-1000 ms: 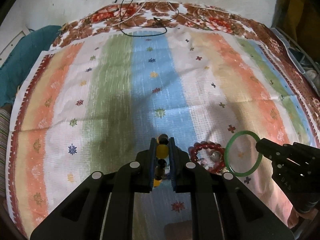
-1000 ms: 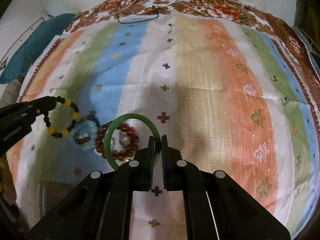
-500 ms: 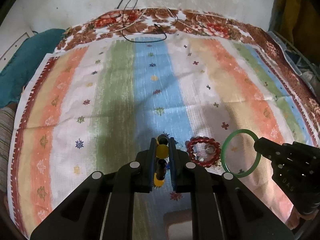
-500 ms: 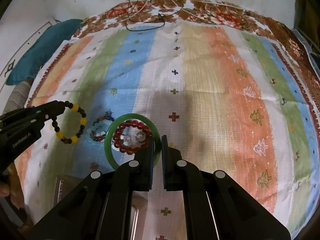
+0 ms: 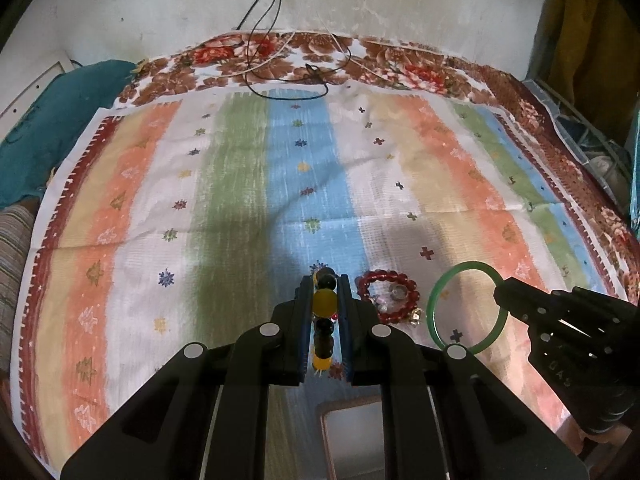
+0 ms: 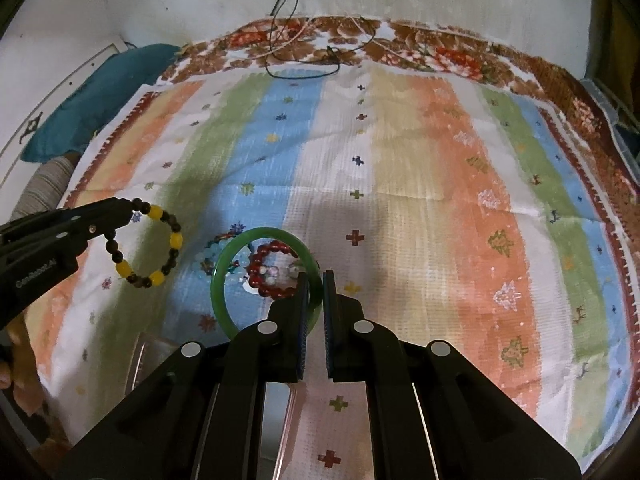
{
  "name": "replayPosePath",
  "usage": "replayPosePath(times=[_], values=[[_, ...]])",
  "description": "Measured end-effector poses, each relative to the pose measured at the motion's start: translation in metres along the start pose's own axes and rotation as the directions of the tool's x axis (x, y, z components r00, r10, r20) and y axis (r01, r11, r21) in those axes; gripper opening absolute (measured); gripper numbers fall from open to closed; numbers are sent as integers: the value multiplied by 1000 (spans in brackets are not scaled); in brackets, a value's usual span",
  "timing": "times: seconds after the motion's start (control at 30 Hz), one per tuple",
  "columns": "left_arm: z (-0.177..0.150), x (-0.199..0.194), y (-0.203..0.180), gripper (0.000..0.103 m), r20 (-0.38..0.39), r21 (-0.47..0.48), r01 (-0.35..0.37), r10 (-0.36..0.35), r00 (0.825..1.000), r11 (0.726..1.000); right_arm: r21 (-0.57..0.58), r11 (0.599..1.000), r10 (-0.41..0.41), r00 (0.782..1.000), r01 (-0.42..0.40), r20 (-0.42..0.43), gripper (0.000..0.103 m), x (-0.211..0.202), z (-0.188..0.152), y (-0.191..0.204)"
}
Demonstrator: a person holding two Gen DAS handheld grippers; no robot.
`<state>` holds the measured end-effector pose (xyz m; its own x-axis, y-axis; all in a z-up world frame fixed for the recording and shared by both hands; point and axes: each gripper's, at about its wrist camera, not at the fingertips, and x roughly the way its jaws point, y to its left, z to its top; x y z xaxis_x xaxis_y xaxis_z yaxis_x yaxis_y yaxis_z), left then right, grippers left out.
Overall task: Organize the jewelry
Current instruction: 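Lift both held bracelets and carry them toward the silver tin, then lower both bracelets into the tin and open both tools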
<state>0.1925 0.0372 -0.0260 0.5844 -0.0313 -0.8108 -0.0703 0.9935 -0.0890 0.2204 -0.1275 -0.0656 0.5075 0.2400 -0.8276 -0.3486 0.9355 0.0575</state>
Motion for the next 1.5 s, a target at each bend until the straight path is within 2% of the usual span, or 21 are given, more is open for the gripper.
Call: replayPosePath(times=[0.33, 0.53, 0.7, 1.5], values=[[-12, -32, -10, 12, 49, 18, 16, -17, 999, 1000, -4, 1000, 14, 1000, -14, 24, 8, -18, -8, 7], [-22, -49, -21, 12, 72, 49, 30, -34, 997, 998, -47, 999, 6, 998, -4, 54, 8, -30, -15, 15], [-29, -61, -24, 12, 88, 54, 42, -47, 995, 998, -37, 998, 52, 995, -49, 79, 8, -46, -22, 18], [-64, -94, -28, 12, 121, 68, 69, -77, 990, 995, -24, 997, 69, 994, -67, 80, 9, -72, -58, 19]])
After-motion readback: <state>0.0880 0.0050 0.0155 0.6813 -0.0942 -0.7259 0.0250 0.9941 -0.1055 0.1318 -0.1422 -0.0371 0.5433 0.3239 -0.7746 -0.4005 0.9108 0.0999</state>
